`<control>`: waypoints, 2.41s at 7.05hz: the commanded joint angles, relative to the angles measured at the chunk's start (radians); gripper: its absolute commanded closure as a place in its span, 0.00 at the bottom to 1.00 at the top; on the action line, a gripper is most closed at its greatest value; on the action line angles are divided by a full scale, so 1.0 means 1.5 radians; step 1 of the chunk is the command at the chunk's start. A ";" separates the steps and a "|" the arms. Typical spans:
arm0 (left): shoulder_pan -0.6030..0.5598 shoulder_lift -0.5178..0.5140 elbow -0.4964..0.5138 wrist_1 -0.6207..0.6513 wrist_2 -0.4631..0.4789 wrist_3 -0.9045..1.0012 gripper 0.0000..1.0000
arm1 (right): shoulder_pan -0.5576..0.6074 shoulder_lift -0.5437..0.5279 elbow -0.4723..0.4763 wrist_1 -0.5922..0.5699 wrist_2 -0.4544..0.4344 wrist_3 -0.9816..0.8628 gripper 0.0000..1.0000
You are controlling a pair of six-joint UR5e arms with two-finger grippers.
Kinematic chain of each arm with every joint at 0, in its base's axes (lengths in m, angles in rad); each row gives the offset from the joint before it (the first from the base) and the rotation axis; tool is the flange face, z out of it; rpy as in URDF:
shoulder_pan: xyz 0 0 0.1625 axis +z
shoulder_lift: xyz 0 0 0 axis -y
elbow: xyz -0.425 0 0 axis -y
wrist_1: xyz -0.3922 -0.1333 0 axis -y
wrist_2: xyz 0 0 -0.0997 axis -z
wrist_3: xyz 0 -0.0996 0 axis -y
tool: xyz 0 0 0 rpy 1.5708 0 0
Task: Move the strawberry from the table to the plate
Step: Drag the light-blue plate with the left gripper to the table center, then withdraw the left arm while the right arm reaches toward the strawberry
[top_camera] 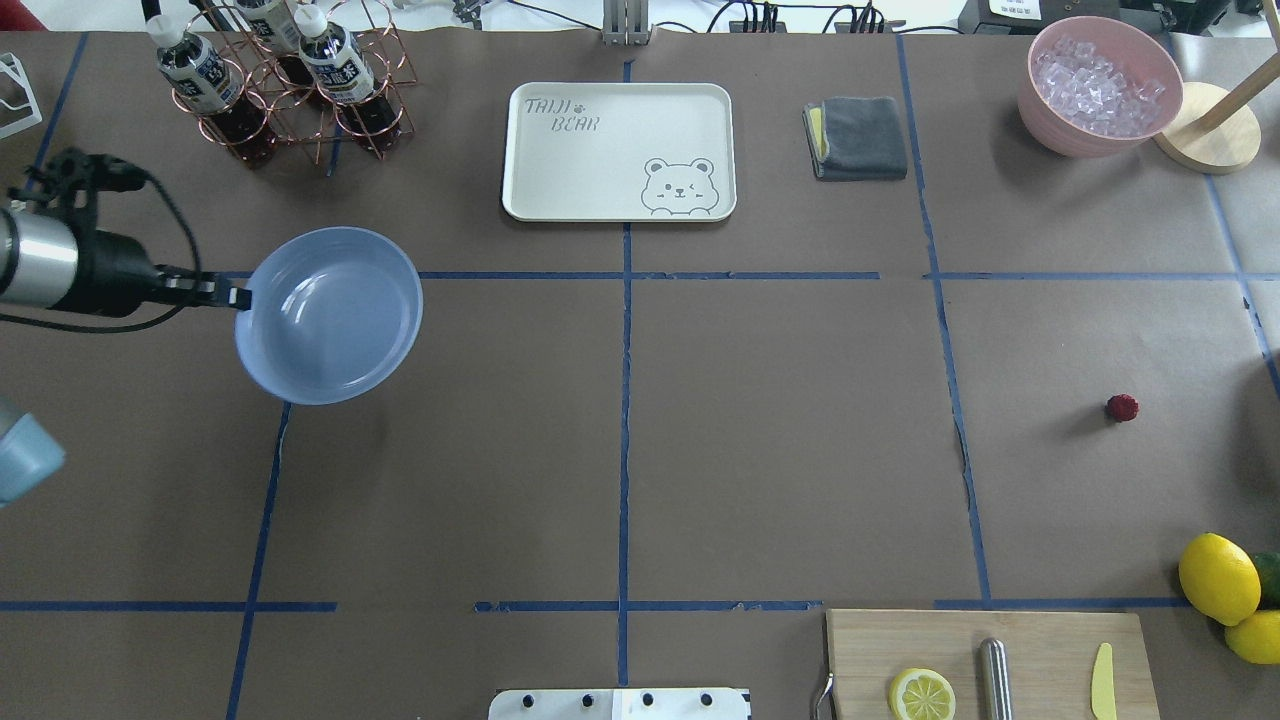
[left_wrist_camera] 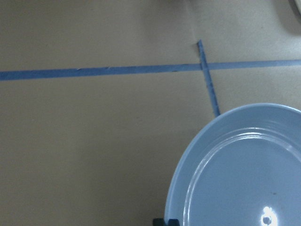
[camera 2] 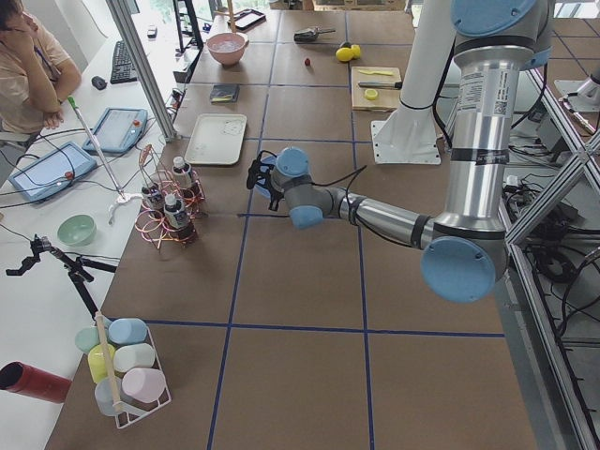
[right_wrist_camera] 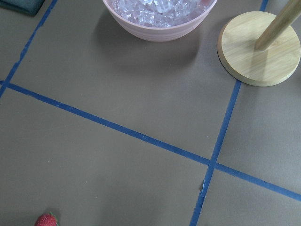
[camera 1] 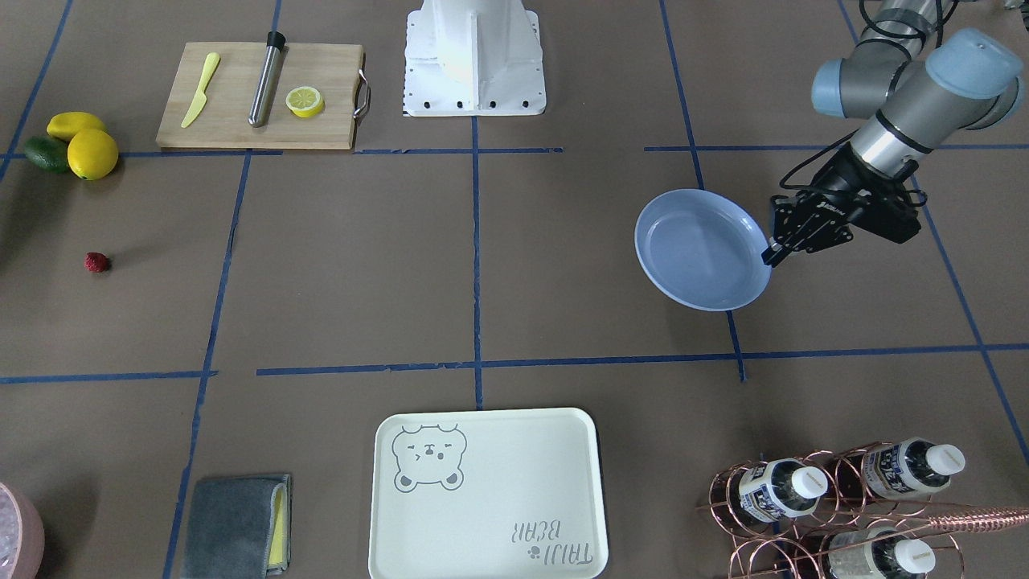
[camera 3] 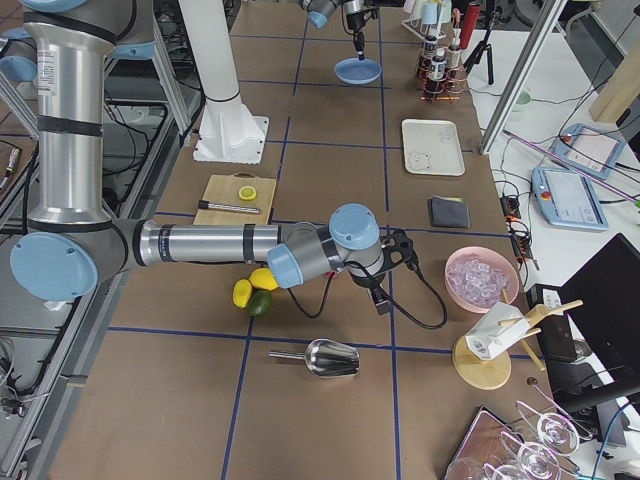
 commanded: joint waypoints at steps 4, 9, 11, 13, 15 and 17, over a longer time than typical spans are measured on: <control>0.264 -0.251 0.068 0.205 0.226 -0.121 1.00 | 0.000 0.000 -0.001 -0.001 -0.001 0.013 0.00; 0.279 -0.262 0.081 0.202 0.226 -0.115 1.00 | 0.000 0.000 -0.002 -0.001 -0.002 0.013 0.00; 0.279 -0.263 0.081 0.201 0.226 -0.113 0.65 | 0.000 -0.001 -0.002 -0.001 -0.001 0.013 0.00; 0.273 -0.256 0.068 0.210 0.221 -0.090 0.00 | 0.000 0.002 0.003 0.000 0.005 0.041 0.00; 0.128 -0.213 -0.011 0.332 0.125 0.151 0.00 | -0.031 0.014 0.021 0.021 0.003 0.055 0.00; -0.076 -0.143 -0.034 0.419 0.042 0.482 0.00 | -0.119 0.027 0.067 0.058 -0.004 0.172 0.00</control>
